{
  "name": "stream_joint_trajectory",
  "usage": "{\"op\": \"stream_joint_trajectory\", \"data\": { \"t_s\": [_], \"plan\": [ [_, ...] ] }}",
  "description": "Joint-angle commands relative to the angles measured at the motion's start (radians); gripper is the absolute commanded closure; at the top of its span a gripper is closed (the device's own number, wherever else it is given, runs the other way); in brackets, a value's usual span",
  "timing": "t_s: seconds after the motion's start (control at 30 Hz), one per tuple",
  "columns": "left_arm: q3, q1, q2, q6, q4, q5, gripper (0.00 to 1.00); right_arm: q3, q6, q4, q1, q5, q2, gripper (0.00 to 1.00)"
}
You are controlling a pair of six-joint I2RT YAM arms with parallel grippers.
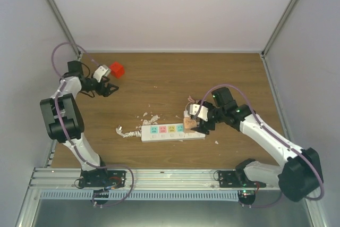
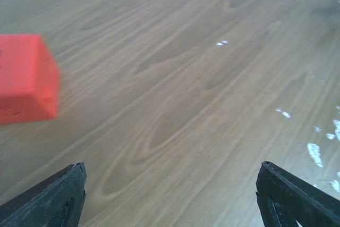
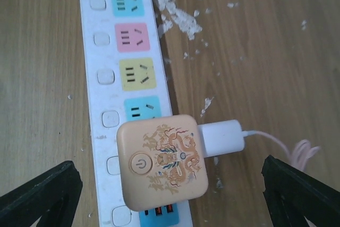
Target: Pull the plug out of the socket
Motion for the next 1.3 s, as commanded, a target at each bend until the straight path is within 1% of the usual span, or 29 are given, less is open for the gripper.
{"op": "stream_joint_trajectory", "data": {
  "t_s": [0.0,0.03,0.17,0.33,0.43,0.57,0.83,1.03,1.27],
  "plan": [
    [-0.051,-0.073,-0.075,0.057,-0.019,0.002,0.13,0.027,-0.02,-0.099,-0.003,-0.041,-0.077,0.09],
    [-0.059,-0.089,-0.086,0.06,-0.019,-0.002,0.13,0.023,-0.028,-0.119,0.0,-0.045,-0.083,0.11],
    [-0.088,-0.156,-0.105,0.068,-0.024,-0.019,0.15,-0.018,-0.071,-0.185,0.024,0.003,-0.067,0.3],
    [-0.124,-0.205,-0.118,0.083,-0.024,-0.046,0.17,-0.093,-0.129,-0.222,0.054,0.01,-0.057,0.54],
    [-0.142,-0.226,-0.122,0.107,-0.039,-0.065,0.21,-0.163,-0.147,-0.196,0.069,0.068,-0.058,0.62],
    [-0.173,-0.252,-0.13,0.135,-0.047,-0.085,0.28,-0.188,-0.134,-0.162,0.077,0.086,-0.03,0.64],
    [-0.236,-0.284,-0.157,0.191,-0.064,-0.118,0.44,-0.197,-0.088,-0.026,0.069,0.101,0.061,0.68],
    [-0.3,-0.295,-0.169,0.232,-0.066,-0.143,0.52,-0.195,-0.078,0.043,0.02,0.064,0.13,0.68],
    [-0.373,-0.305,-0.181,0.28,-0.079,-0.137,0.6,-0.174,-0.053,0.126,-0.024,0.039,0.187,0.68]
  ]
}}
